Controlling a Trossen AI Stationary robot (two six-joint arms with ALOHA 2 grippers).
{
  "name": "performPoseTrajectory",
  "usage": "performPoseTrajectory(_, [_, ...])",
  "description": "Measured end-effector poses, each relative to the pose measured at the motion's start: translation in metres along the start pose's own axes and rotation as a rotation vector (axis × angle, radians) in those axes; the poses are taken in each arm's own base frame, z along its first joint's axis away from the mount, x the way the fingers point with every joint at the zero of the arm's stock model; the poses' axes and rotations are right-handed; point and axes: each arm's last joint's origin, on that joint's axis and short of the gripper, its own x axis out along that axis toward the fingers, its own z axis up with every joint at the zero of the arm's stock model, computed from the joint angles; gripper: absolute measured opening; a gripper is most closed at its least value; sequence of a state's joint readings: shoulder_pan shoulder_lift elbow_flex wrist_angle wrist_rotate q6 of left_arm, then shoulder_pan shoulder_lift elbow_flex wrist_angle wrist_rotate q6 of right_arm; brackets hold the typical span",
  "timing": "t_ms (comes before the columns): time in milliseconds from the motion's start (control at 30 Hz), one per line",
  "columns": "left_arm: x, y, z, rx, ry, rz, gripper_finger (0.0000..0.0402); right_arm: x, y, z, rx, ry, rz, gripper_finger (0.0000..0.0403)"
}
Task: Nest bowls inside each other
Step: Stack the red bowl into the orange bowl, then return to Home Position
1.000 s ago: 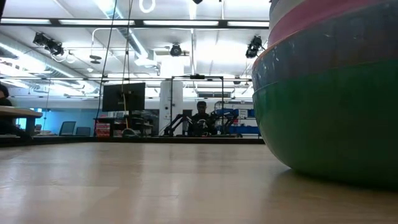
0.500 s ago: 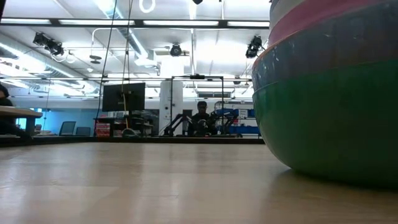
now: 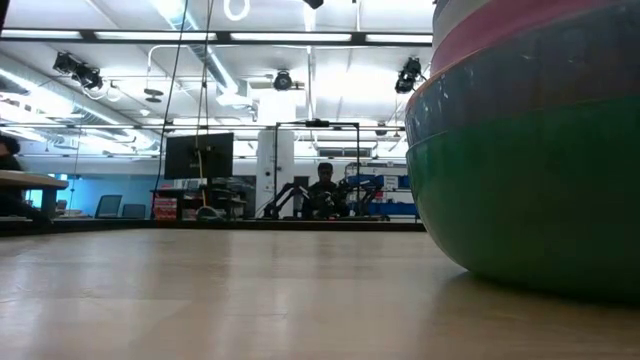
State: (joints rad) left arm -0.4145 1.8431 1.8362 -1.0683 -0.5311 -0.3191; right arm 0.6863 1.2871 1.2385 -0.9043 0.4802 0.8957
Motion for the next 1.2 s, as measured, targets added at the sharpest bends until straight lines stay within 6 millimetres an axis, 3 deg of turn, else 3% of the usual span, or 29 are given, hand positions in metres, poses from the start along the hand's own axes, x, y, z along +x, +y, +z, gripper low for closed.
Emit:
performPoseTrajectory(100, [0.0, 0.0, 0.0, -0.004, 0.0, 0.0, 0.0096, 0.002, 0.0, -0.004, -0.001, 0.004, -0.037, 0.0166])
performPoseTrajectory(400, [0.0, 0.0, 0.0, -0.007, 0.0, 0.0, 0.0096, 0.041, 0.004, -0.028, -0.023, 0.107, -0.142, 0.015])
performPoseTrajectory(567, [0.0, 0.0, 0.0, -0.007, 0.0, 0.0, 0.0096, 0.039, 0.006, -0.026, -0.018, 0.108, -0.127, 0.015])
performPoseTrajectory(767, [-0.001, -0.002, -0.001, 0.001, 0.011, -0.026, 0.0096, 0.003, 0.001, -0.011, -0.03, 0.015, -0.077, 0.0149])
performPoseTrajectory(900, [-0.004, -0.01, -0.004, 0.071, 0.034, -0.108, 0.0096, -0.05, 0.001, -0.001, -0.131, -0.18, 0.033, 0.0149])
performPoseTrajectory(1067, [-0.006, -0.015, -0.003, -0.028, 0.026, -0.152, 0.0096, -0.098, 0.005, 0.01, -0.197, -0.389, 0.273, 0.0149])
performPoseTrajectory(1133, [-0.007, -0.017, -0.001, -0.063, 0.007, -0.173, 0.0096, -0.111, 0.007, 0.011, -0.29, -0.455, 0.329, 0.0149])
performPoseTrajectory(1200, [-0.009, -0.021, 0.008, 0.013, -0.093, -0.206, 0.0096, -0.118, 0.011, 0.017, -0.444, -0.568, 0.319, 0.0149])
